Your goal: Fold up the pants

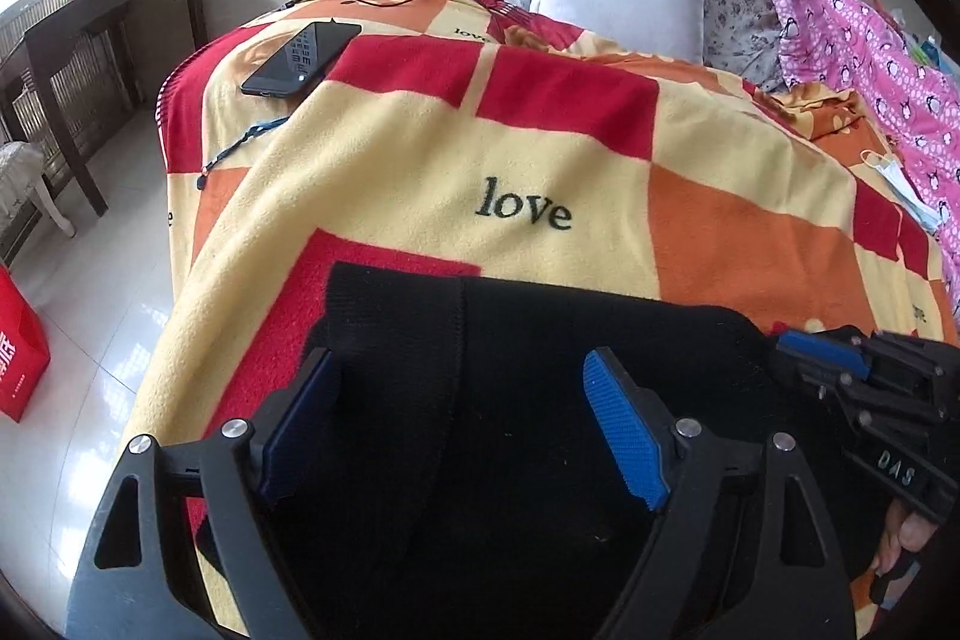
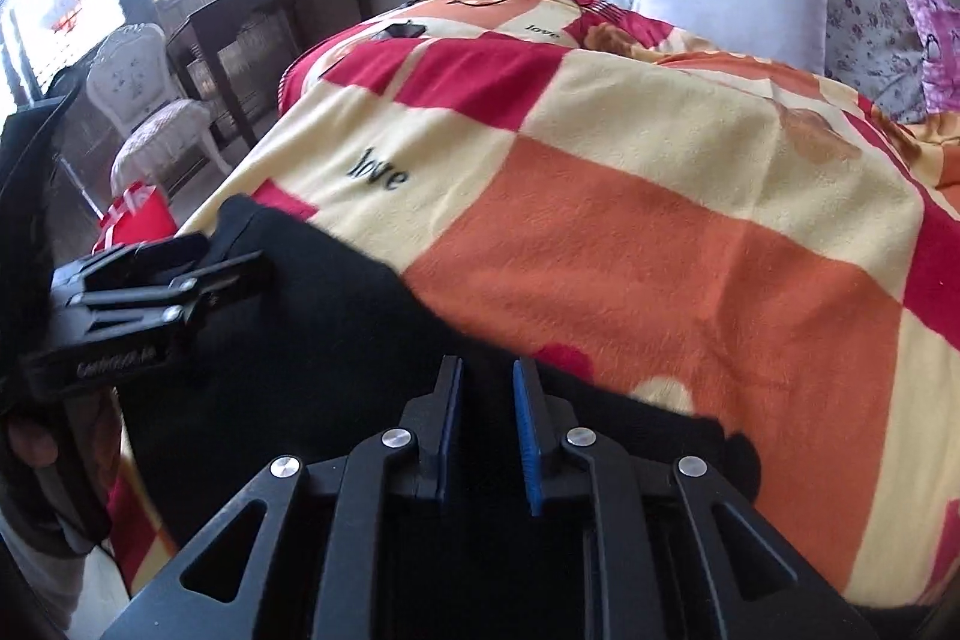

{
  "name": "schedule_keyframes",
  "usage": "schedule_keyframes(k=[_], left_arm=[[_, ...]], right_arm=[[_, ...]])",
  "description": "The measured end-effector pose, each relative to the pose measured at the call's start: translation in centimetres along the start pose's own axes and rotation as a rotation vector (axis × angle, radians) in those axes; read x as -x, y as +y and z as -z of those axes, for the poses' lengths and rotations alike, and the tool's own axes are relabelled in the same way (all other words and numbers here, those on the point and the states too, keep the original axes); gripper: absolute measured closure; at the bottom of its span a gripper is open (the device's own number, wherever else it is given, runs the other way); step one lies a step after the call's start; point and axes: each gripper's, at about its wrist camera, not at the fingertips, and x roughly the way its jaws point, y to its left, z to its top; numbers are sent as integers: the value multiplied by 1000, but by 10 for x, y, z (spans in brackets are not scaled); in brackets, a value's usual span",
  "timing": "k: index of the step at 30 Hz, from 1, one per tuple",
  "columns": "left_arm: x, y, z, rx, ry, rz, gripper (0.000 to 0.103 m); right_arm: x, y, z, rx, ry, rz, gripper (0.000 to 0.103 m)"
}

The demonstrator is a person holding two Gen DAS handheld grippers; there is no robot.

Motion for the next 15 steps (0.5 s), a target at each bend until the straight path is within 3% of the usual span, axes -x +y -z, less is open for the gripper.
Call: schedule_keyframes(k=[7,11,15], left_arm=[[11,1,2,8,-4,5,19],[27,0,5,4,-25,7,19],[40,-2,11,5,-36,23,19]], right_arm=[[25,-2,4,-34,-29,-28,83],[55,4,18,-4,-40,-28,68],[74,5,36,4,-41,-30,68]])
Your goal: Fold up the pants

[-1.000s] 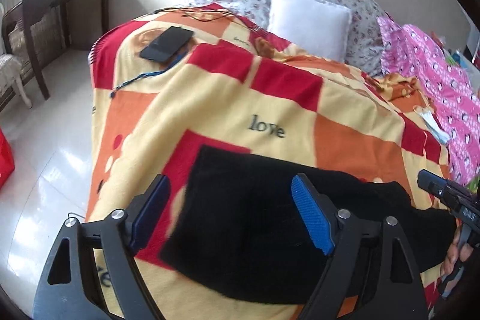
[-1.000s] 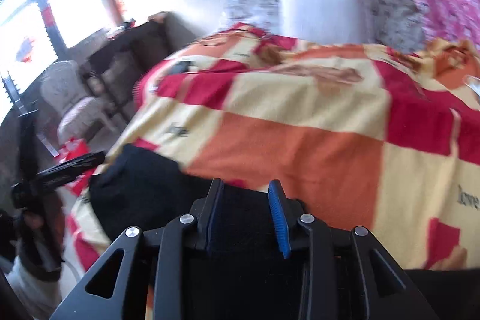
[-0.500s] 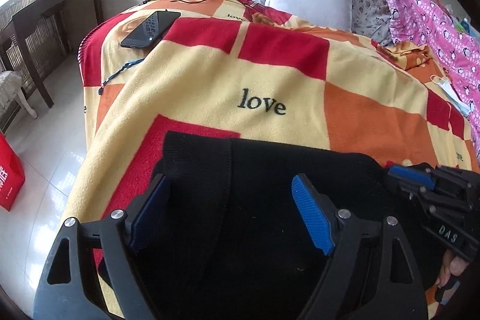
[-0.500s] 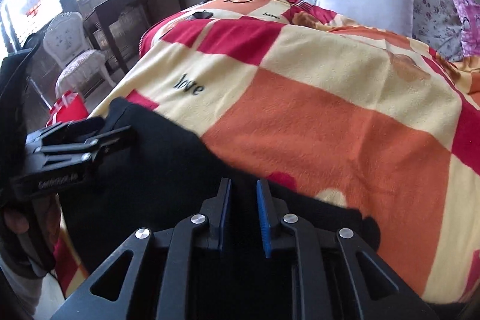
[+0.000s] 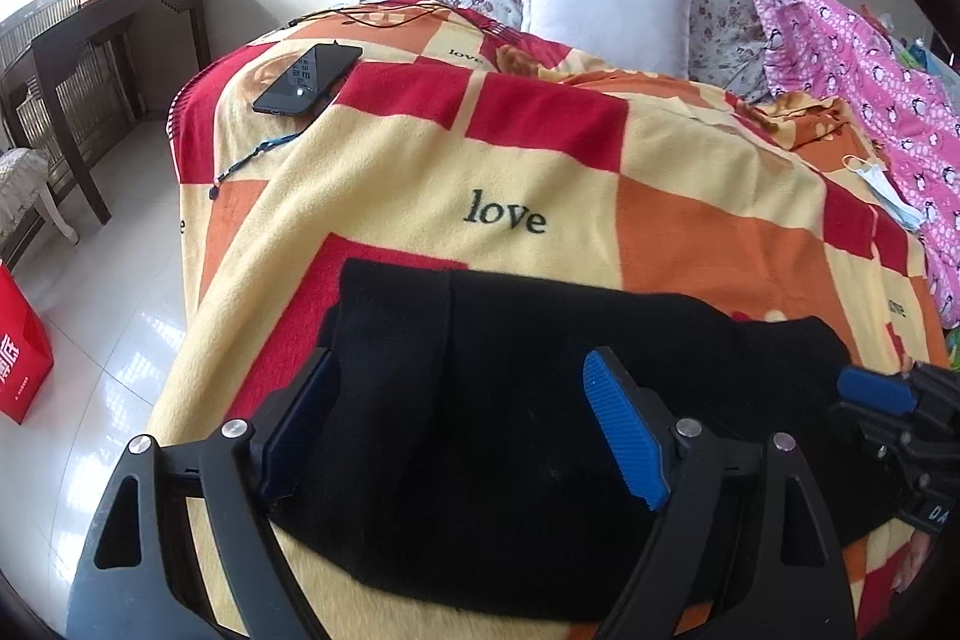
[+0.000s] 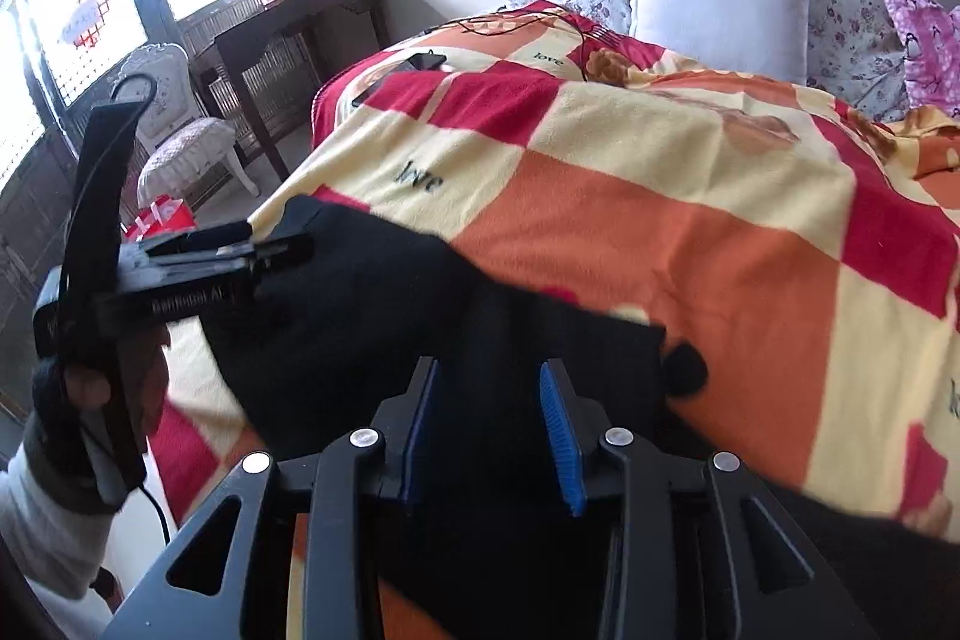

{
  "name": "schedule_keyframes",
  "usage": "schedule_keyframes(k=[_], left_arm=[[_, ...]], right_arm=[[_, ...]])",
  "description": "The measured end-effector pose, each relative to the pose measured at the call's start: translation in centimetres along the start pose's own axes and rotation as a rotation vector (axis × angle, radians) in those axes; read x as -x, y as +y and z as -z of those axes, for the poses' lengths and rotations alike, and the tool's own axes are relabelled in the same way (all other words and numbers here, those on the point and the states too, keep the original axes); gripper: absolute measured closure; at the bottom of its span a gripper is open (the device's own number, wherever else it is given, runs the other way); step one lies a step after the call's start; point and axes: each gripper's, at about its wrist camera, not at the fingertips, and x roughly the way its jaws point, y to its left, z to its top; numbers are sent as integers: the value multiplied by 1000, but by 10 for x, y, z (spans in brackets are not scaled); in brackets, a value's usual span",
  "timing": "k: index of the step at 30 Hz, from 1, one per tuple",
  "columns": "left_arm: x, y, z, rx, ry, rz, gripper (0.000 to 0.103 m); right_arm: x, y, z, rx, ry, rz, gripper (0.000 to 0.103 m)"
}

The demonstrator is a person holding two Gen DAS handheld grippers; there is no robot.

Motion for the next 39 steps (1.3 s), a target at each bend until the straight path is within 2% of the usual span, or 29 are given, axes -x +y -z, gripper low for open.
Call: schedule_keyframes(k=[4,10,15,19,24,32,36,39], left_arm=[[6,-3,16,14,17,36,19],[-3,-11,31,-34,27,-29,18],[5,-16,29,-32,24,-38,18],[18,-28,26,-45,-3,-9,18],[25,-55,21,-84,-20,30,18],[26,-108,20,-152,-5,121,18],[22,-136,22,-192,15,161,18],[18,-159,24,-225,38,198,18]], right_arm=[[8,-3,25,-10,22,13,68],[12,-23,53,-41,27,45,67],[26,-40,61,-88,14,56,67],[46,-52,69,-117,-4,88,59],[74,-69,89,-153,-14,136,59],[114,-108,123,-261,-48,205,53],[123,-131,141,-311,-35,243,52],[134,-139,149,-340,-54,234,52]])
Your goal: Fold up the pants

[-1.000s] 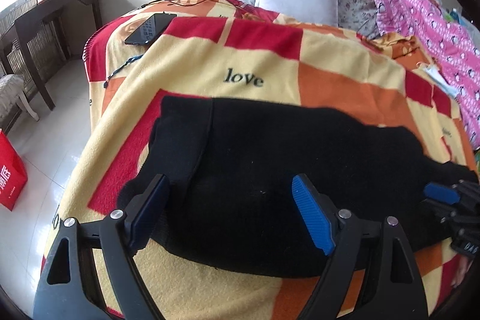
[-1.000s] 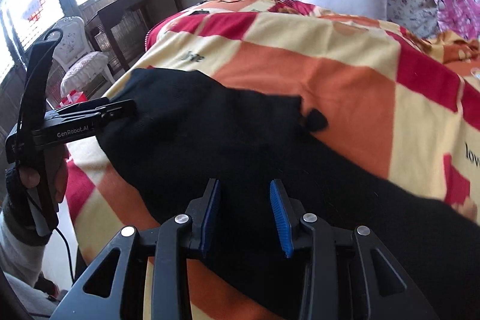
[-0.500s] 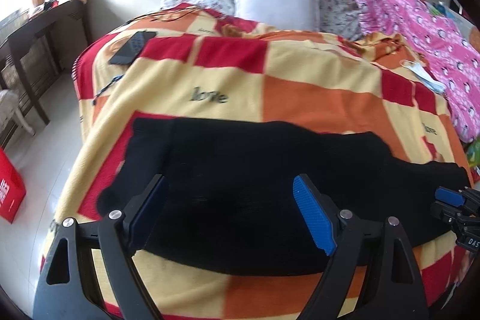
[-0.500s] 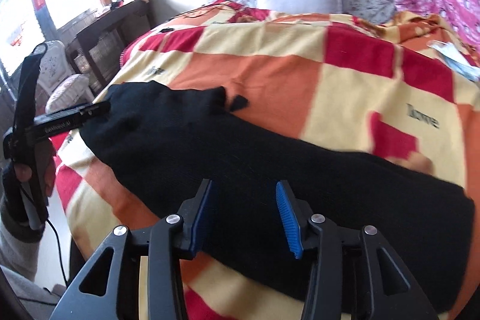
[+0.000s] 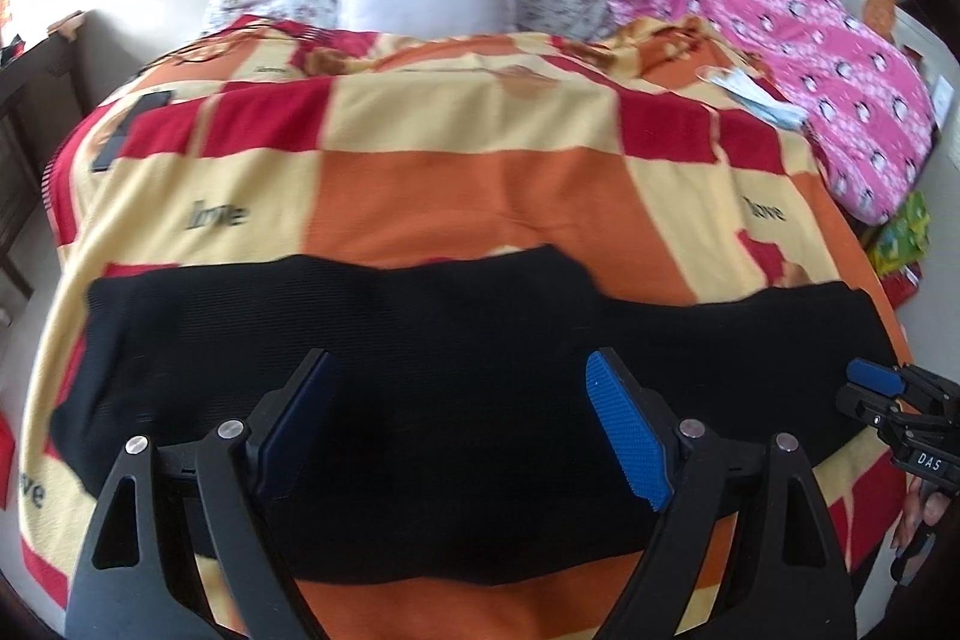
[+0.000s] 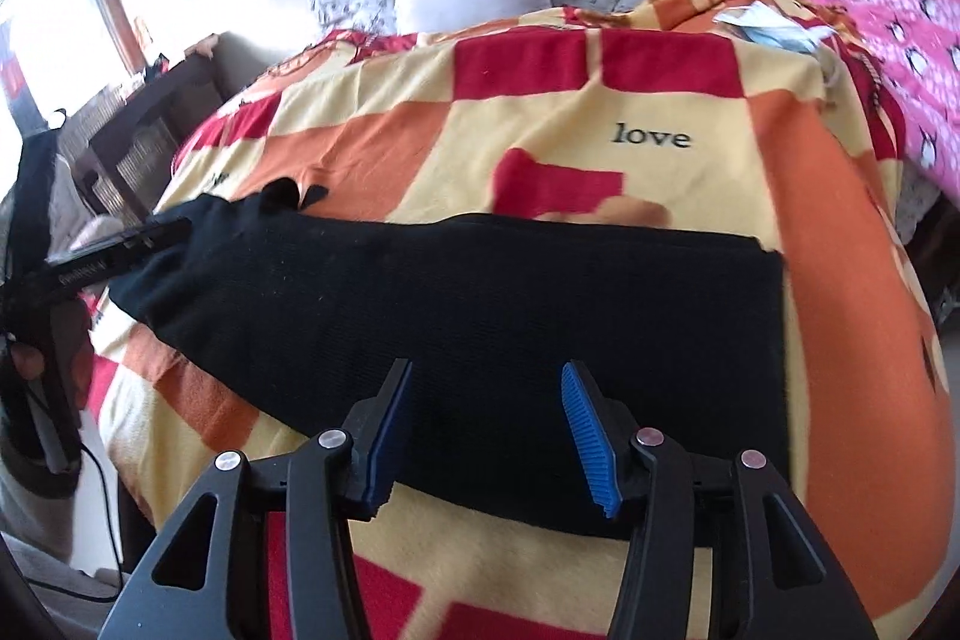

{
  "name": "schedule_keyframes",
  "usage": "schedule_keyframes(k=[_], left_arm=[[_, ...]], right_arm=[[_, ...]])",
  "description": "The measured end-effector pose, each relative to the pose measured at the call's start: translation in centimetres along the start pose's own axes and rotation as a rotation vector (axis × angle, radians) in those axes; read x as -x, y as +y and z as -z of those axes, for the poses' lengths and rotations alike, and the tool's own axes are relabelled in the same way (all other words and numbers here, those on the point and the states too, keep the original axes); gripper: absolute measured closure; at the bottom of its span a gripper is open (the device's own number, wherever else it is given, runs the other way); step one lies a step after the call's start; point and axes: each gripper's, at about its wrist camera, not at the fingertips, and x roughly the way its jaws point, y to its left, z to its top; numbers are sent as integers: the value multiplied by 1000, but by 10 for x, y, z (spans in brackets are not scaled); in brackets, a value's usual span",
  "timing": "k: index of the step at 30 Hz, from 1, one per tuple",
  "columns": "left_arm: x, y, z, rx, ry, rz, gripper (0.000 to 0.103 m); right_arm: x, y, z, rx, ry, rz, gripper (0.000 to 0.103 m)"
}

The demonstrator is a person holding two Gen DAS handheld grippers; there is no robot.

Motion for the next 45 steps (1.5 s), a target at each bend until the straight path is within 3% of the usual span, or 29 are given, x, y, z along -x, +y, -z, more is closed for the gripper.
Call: schedule_keyframes(k=[8,13,18,22,26,28,30,31,35,38,41,44,45], left_arm=[[-19,-52,-9,-62,59,121,18],[-33,-94,-21,-114,99,215,18],[-44,-147,-34,-229,115,299,18],[-49,-179,-37,-317,120,305,18],[-49,-189,-39,-341,112,299,18],[-48,-188,-40,-336,109,304,18],[-48,-186,-41,-333,111,297,18],[-47,-185,-42,-332,109,290,18],[-46,-178,-49,-316,94,271,18],[-45,-179,-53,-297,91,284,18],[-49,-189,-53,-313,108,302,18],[-53,-201,-52,-354,109,301,18],[-55,-206,-52,-370,111,305,18]], right_arm=[[38,-42,11,-84,-47,74,48],[53,-69,23,-170,-67,69,44],[47,-79,30,-202,-57,41,44],[44,-76,24,-181,-71,43,44],[33,-78,3,-156,-81,64,45],[25,-80,-6,-146,-78,61,55],[13,-83,-14,-134,-59,60,91],[8,-83,-17,-120,-50,67,95],[14,-75,-31,-42,-75,92,95],[20,-80,-38,-51,-111,111,95],[0,-87,-30,-76,-36,97,95],[9,-93,-17,-125,-51,55,90],[18,-98,-13,-161,-73,43,83]])
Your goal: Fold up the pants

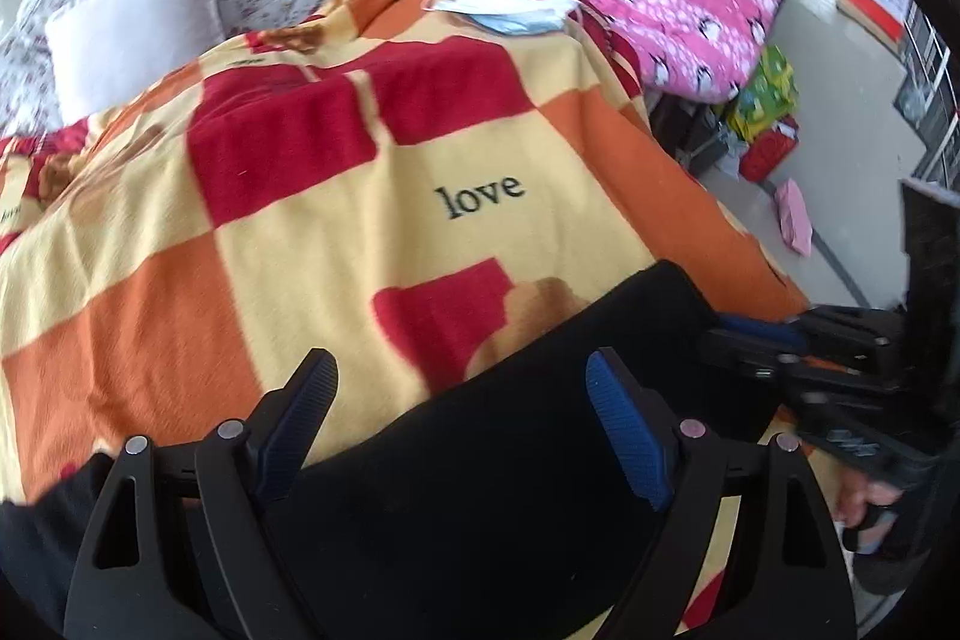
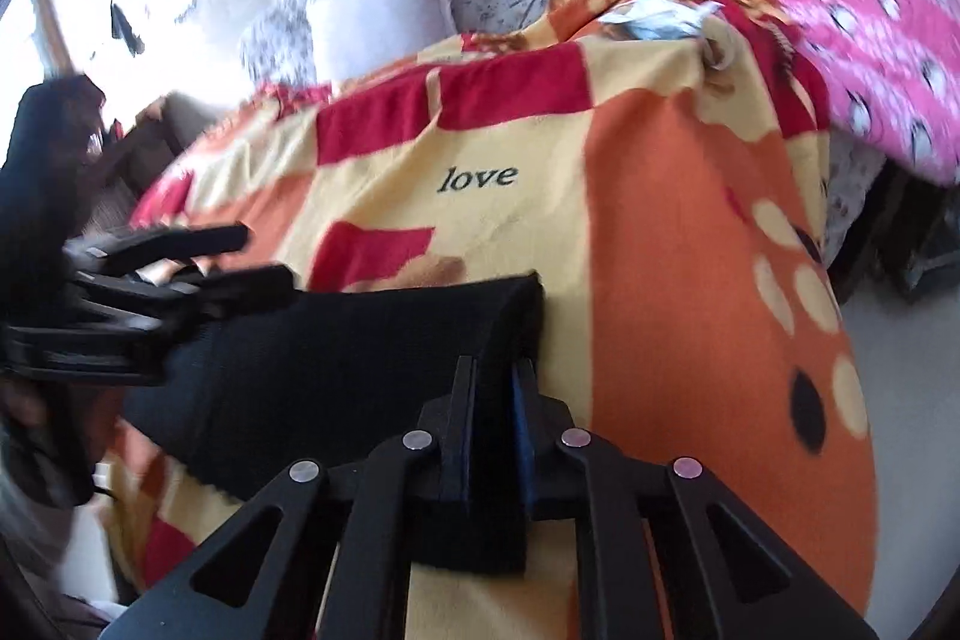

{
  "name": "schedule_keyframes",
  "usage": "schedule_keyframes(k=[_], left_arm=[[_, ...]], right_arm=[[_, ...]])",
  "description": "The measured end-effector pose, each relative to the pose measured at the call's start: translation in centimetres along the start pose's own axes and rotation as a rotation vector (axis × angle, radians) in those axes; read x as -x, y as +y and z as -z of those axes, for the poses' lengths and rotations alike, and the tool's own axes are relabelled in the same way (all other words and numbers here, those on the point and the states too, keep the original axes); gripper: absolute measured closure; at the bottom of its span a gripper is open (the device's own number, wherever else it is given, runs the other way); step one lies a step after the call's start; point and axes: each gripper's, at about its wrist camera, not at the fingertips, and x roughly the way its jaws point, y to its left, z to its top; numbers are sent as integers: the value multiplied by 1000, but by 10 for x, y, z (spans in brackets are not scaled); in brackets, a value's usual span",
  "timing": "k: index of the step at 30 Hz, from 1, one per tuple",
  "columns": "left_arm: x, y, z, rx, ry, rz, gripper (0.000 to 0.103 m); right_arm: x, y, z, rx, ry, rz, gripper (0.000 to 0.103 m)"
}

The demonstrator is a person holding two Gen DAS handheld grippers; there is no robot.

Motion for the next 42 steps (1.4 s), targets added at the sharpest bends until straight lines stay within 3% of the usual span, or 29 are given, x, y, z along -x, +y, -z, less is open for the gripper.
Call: schedule_keyframes(k=[1,2,3,8,16,17,19,20,23,27,33,40,42], left_arm=[[-3,-4,-3,-12,2,7,18],[-5,-6,-6,-20,3,17,18],[-10,-11,-10,-31,11,38,17],[-35,-28,-20,-98,74,84,17],[-68,-50,-29,-148,125,175,17],[-69,-50,-30,-142,119,187,17],[-72,-49,-33,-125,103,208,17],[-72,-49,-34,-122,99,211,17],[-67,-45,-34,-100,101,211,18],[-32,-16,-40,-37,43,195,18],[48,69,-21,144,-68,132,18],[89,157,54,382,-87,49,18],[88,166,70,404,-81,0,18]], right_arm=[[8,-5,2,-33,-20,-1,73],[16,-10,7,-71,-40,-15,55],[21,-13,12,-92,-41,-55,52],[20,-10,31,-90,11,-90,52],[7,-10,36,-133,-24,-180,51],[6,-8,35,-129,-30,-179,52],[2,-6,35,-120,-35,-178,65],[-2,-8,35,-131,-27,-193,80],[-6,-11,33,-177,-42,-234,86],[6,5,20,-143,-80,-256,87],[18,69,-7,16,-96,-340,87],[-37,164,-7,184,40,-465,86],[-60,183,1,206,120,-490,75]])
